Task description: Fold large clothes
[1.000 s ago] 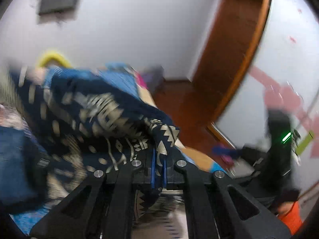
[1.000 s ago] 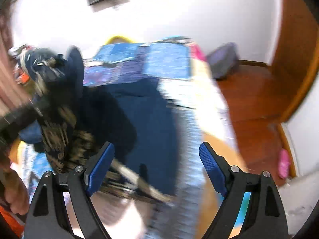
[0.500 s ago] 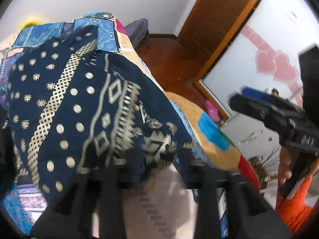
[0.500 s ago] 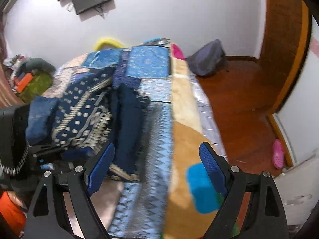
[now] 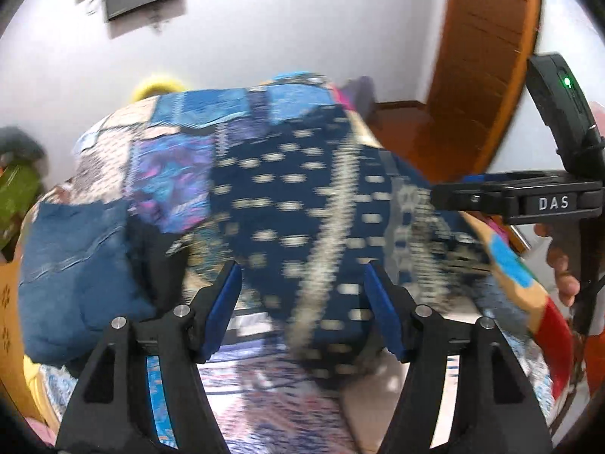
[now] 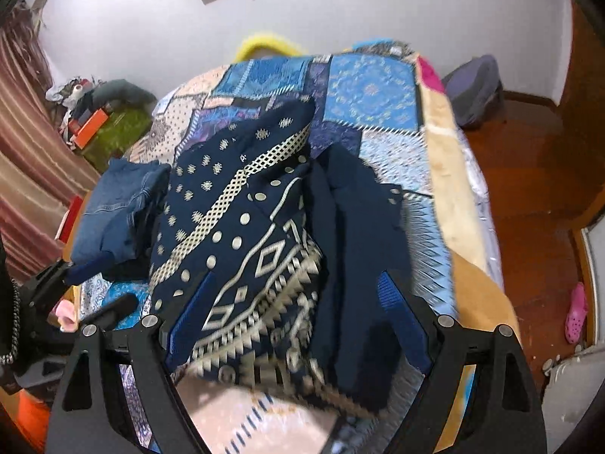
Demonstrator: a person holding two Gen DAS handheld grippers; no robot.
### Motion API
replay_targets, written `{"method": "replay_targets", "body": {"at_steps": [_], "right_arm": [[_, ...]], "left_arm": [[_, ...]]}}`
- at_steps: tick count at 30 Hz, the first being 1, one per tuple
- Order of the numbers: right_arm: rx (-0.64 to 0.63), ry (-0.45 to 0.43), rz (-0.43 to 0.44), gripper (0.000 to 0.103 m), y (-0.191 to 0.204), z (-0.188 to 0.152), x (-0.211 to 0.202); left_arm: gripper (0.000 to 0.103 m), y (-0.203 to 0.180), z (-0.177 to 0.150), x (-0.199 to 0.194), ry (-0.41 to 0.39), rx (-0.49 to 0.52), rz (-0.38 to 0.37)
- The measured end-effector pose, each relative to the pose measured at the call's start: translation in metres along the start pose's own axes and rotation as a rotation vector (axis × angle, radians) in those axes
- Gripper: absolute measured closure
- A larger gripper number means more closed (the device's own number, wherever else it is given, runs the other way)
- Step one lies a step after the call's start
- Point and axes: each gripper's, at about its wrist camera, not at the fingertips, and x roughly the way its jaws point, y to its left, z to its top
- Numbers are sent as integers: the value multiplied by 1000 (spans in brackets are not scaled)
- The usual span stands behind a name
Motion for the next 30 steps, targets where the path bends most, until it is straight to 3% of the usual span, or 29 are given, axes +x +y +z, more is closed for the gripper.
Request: {"method": "replay_targets", "body": {"at_steps": [5, 9, 11, 14, 16, 19, 22, 26, 30], "right_arm": [[44, 77, 38, 18, -9, 14, 35], [167, 97, 192, 18, -22, 13, 53], [199, 80, 227, 23, -22, 11, 54], [195, 59, 233, 47, -16, 8, 49], [193, 57, 248, 78, -12, 8, 43], [170, 24, 262, 88, -5, 13, 23], [155, -41, 292, 89, 2, 19, -8], [98, -150, 221, 90, 11, 22, -54], [96, -145, 162, 90, -4, 17, -53]], "left_arm": [[37, 35, -8, 16, 34, -111, 13], [37, 45, -11, 32, 57, -156, 3], [36, 47, -13, 32, 53, -168, 1], [34, 50, -14, 34, 50, -193, 4], [34, 50, -13, 35, 53, -194, 14], [34, 47, -12, 33, 62, -181, 31], [34, 43, -5, 26, 53, -169, 22], [34, 29, 8, 15, 8, -142, 5], [22, 6, 14, 22, 1, -96, -13]]}}
